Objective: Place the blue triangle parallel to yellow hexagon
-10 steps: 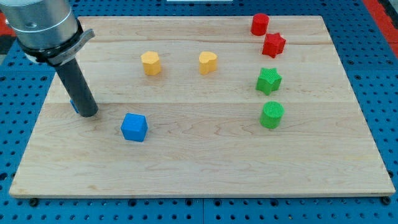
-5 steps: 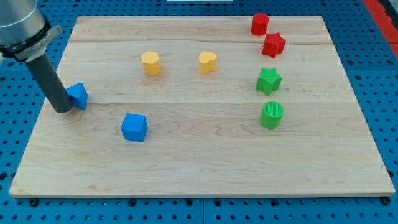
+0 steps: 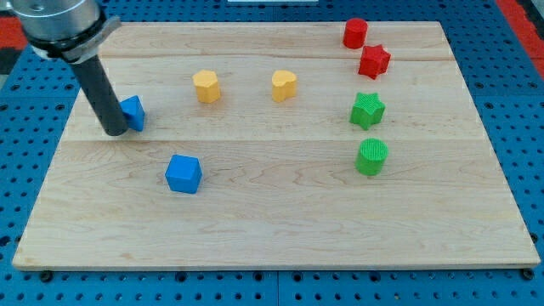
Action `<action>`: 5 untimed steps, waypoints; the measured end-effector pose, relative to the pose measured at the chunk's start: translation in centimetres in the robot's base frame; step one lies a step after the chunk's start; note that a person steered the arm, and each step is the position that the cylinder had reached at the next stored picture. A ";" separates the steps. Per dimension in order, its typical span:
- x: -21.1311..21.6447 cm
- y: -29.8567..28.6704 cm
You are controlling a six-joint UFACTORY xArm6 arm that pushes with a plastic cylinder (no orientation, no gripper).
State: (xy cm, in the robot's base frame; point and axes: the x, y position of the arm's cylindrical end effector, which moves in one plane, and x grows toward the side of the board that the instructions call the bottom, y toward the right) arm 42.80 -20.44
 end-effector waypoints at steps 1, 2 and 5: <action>0.0 0.8; -0.4 0.8; -3.2 0.8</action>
